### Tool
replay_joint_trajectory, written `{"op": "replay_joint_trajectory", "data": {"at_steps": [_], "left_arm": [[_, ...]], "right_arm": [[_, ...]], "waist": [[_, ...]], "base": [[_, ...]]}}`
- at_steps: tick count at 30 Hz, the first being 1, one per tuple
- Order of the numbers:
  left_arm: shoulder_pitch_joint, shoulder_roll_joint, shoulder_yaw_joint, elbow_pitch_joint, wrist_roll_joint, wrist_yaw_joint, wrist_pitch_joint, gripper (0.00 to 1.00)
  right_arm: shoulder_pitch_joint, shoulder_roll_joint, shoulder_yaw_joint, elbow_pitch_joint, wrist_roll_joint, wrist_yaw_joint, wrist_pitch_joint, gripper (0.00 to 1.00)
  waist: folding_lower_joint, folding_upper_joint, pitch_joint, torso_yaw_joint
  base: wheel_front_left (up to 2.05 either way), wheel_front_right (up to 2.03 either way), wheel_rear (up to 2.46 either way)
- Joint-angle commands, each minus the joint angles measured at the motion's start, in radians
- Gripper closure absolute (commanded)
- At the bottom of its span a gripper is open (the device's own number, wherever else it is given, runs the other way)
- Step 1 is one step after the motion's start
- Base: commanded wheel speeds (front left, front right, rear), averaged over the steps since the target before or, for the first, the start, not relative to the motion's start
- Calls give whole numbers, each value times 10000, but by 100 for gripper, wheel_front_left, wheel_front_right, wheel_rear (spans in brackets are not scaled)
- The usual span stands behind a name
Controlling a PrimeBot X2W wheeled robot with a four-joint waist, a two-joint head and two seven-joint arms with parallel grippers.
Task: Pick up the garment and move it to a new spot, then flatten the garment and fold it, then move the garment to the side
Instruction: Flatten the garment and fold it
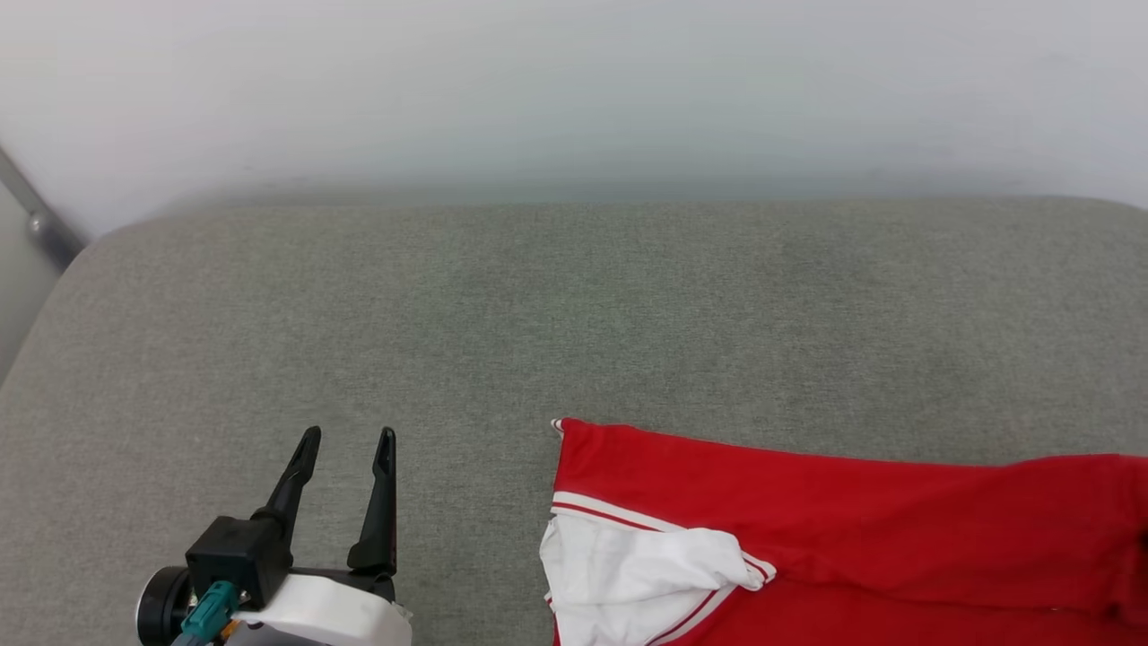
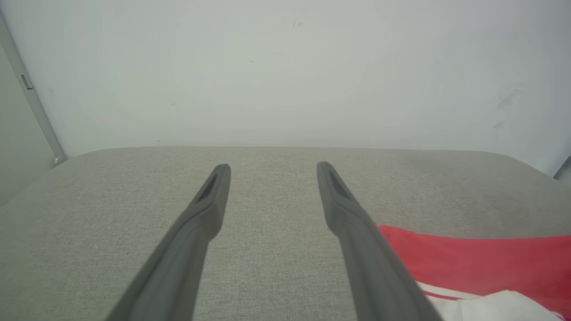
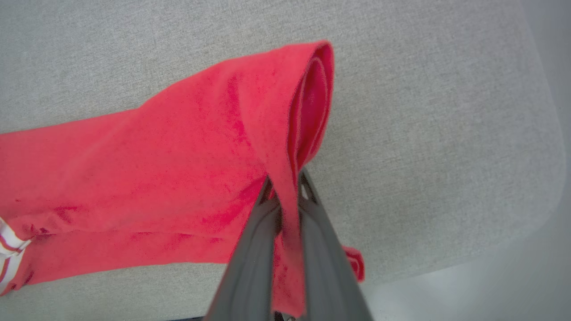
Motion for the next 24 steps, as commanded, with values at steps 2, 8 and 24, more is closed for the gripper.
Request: {"op": "replay_joint_trajectory", "data": {"at_steps": [2,8,24], "left_arm": [[85,-10,-23,6,-1,-1,-18,0],[-47,-83,-109,64,-21,-40,25,0],[-632,-174,-370,221,-56,-258,228,0]], "right_arm": [[-263,693,-78,-161,508,-4,501,100],[-548,2356,213,-362,2256,-4,1580,100],[-1349,2855,5382,1644,7228,-4,-985,100]], "waist": [[0,0,-18,-78],[0,0,-40,-118],[0,0,269,625]], "base": [[0,0,0],[0,0,0],[0,0,0]]}}
